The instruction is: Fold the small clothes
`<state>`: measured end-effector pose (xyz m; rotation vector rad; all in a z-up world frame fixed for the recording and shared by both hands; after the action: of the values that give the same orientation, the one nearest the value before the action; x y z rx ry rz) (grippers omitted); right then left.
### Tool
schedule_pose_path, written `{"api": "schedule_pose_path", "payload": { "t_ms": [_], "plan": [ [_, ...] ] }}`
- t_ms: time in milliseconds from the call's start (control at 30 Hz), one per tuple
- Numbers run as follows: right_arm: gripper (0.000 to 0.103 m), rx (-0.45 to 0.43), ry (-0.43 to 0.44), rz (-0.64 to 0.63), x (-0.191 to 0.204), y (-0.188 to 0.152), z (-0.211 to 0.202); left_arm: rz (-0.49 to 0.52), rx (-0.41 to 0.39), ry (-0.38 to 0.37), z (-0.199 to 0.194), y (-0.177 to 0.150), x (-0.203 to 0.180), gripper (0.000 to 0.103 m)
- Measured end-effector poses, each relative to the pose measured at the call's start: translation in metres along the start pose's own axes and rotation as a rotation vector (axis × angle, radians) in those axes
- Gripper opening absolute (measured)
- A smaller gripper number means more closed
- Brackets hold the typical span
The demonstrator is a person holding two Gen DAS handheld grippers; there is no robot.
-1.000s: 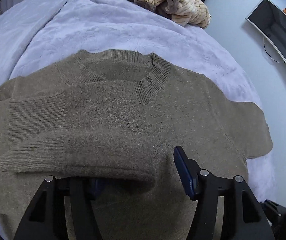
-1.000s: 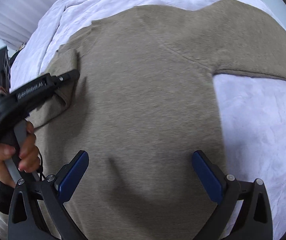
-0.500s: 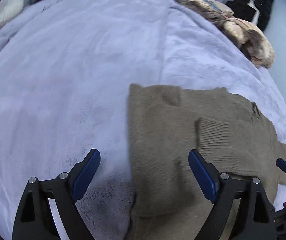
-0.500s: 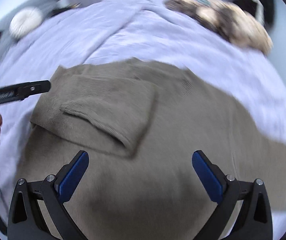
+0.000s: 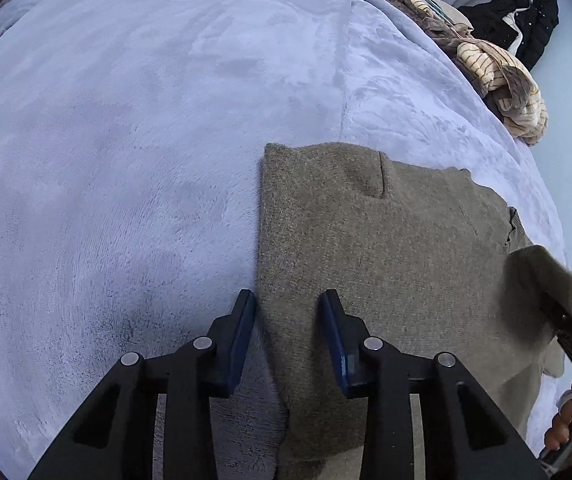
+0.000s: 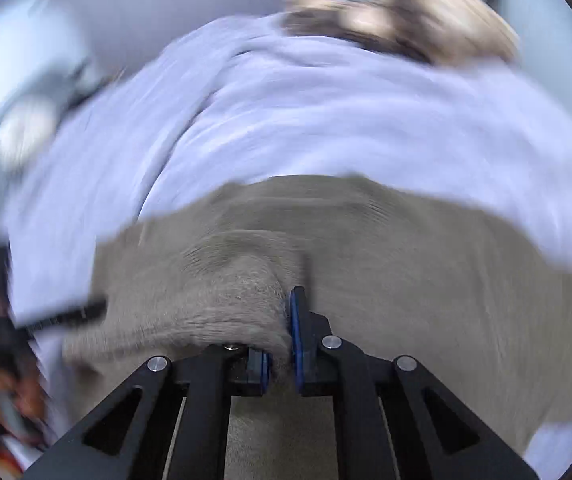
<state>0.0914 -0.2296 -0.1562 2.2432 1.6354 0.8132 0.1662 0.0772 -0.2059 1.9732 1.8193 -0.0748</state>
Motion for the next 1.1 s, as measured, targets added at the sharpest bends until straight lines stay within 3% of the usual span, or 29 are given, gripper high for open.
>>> {"api": "schedule_pose_path", "payload": {
  "t_ms": [67, 100, 133, 167, 233, 300, 400, 533, 600, 667, 700, 733, 767, 900, 1000, 1067, 1100],
  "plan": [
    [0.015, 0.009, 0.088, 0.298, -0.05, -0.014, -0.003, 0.017, 0.0, 0.007, 0.001, 0.001, -0.002, 0.037],
    [0.03, 0.026, 0.134, 0.434, -0.072, -0.026, 0.0, 0.023, 0.001, 0.007, 0.001, 0.001, -0.002, 0.037],
    [0.057, 0.041, 0.161, 0.553, -0.09, -0.039, 0.002, 0.026, 0.003, 0.007, 0.001, 0.002, -0.003, 0.037],
    [0.062, 0.031, 0.179, 0.636, -0.103, -0.048, -0.001, 0.026, 0.005, 0.006, -0.001, 0.002, -0.003, 0.037],
    [0.063, -0.004, 0.23, 0.71, -0.11, -0.056, -0.011, 0.03, 0.011, 0.008, -0.004, 0.005, -0.003, 0.045],
    [0.064, 0.005, 0.303, 0.74, -0.096, -0.063, -0.019, 0.041, -0.011, 0.029, -0.011, 0.013, -0.001, 0.073],
    [0.064, 0.096, 0.472, 0.722, -0.033, -0.073, -0.009, 0.042, -0.027, 0.008, -0.015, 0.026, 0.0, 0.075],
    [0.064, 0.28, 0.629, 0.638, 0.087, -0.107, 0.032, 0.026, 0.053, -0.018, 0.002, 0.03, 0.003, 0.071],
    [0.064, 0.328, 0.668, 0.633, 0.131, -0.118, 0.055, 0.051, 0.082, -0.021, 0.01, 0.026, 0.003, 0.024],
    [0.064, 0.331, 0.684, 0.649, 0.154, -0.116, 0.071, 0.045, 0.092, -0.078, 0.007, 0.027, -0.003, 0.01],
    [0.051, 0.329, 0.677, 0.654, 0.162, -0.114, 0.079, 0.055, 0.089, -0.094, 0.003, 0.029, -0.006, 0.009],
    [0.013, 0.329, 0.678, 0.663, 0.168, -0.114, 0.083, 0.071, 0.078, -0.108, -0.004, 0.032, -0.008, 0.009],
    [0.007, 0.335, 0.695, 0.676, 0.175, -0.112, 0.087, 0.09, 0.068, -0.113, -0.009, 0.035, -0.008, 0.009],
    [0.006, 0.312, 0.752, 0.659, 0.197, -0.1, 0.082, 0.152, 0.097, -0.092, -0.002, 0.033, 0.004, 0.009],
    [0.006, 0.363, 0.712, 0.641, 0.207, -0.115, 0.1, 0.166, 0.099, -0.072, 0.009, 0.03, 0.009, 0.01],
    [0.007, 0.393, 0.639, 0.604, 0.202, -0.126, 0.109, 0.154, 0.086, -0.068, 0.007, 0.03, 0.01, 0.01],
    [0.011, 0.4, 0.65, 0.606, 0.201, -0.126, 0.105, 0.154, 0.072, -0.061, 0.004, 0.031, 0.01, 0.01]
  ]
}}
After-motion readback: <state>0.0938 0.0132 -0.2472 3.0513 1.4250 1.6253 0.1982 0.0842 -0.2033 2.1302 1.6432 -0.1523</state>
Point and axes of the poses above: each gripper's, at about its wrist camera, not at the fingertips, and z roughly the way its jaws point, x to its left, y to its top, the point moved 9 cm from there along z, roughly the way its jaws point, and after that the axes turned 3 degrees about -z, right-handed, at the moved point
